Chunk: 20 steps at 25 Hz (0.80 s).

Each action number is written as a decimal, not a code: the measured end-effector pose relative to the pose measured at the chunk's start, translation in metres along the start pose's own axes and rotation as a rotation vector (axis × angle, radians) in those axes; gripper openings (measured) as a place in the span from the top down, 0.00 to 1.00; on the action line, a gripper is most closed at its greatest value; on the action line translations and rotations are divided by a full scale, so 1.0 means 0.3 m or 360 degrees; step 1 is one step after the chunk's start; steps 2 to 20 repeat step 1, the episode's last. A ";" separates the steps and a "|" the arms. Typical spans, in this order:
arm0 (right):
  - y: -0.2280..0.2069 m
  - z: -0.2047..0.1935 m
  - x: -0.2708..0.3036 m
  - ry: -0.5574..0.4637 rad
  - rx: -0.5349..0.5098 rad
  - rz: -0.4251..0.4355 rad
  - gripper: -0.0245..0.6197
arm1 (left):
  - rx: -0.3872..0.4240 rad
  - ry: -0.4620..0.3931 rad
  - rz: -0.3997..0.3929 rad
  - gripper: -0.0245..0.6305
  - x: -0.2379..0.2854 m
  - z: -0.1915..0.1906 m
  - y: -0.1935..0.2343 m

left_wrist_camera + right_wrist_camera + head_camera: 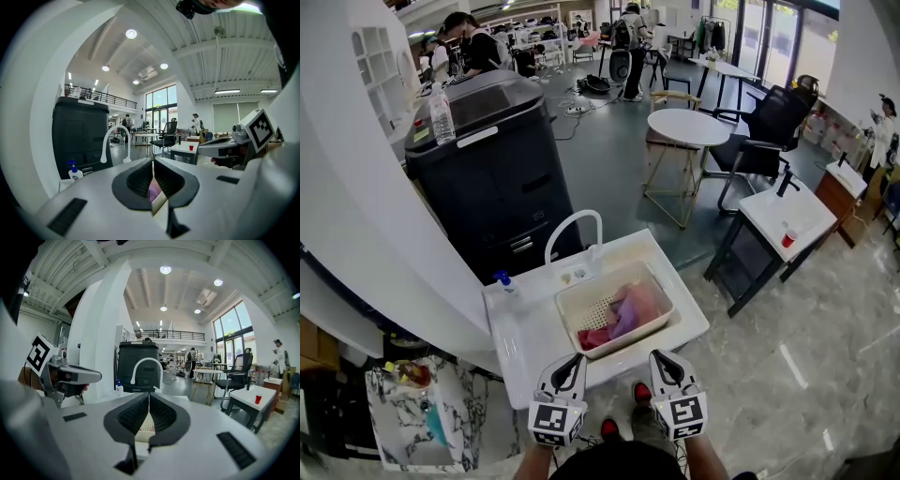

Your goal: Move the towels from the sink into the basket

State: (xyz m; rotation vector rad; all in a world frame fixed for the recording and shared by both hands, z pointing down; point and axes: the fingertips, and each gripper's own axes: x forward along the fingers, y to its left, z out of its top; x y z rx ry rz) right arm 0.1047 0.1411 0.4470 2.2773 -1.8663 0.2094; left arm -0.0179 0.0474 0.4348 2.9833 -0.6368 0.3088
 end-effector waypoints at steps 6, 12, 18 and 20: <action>-0.002 -0.001 0.001 0.0001 -0.0002 0.0000 0.91 | 0.0000 0.0002 -0.0001 0.94 0.001 -0.001 -0.002; -0.002 -0.001 0.001 0.0001 -0.0002 0.0000 0.91 | 0.0000 0.0002 -0.0001 0.94 0.001 -0.001 -0.002; -0.002 -0.001 0.001 0.0001 -0.0002 0.0000 0.91 | 0.0000 0.0002 -0.0001 0.94 0.001 -0.001 -0.002; -0.002 -0.001 0.001 0.0001 -0.0002 0.0000 0.91 | 0.0000 0.0002 -0.0001 0.94 0.001 -0.001 -0.002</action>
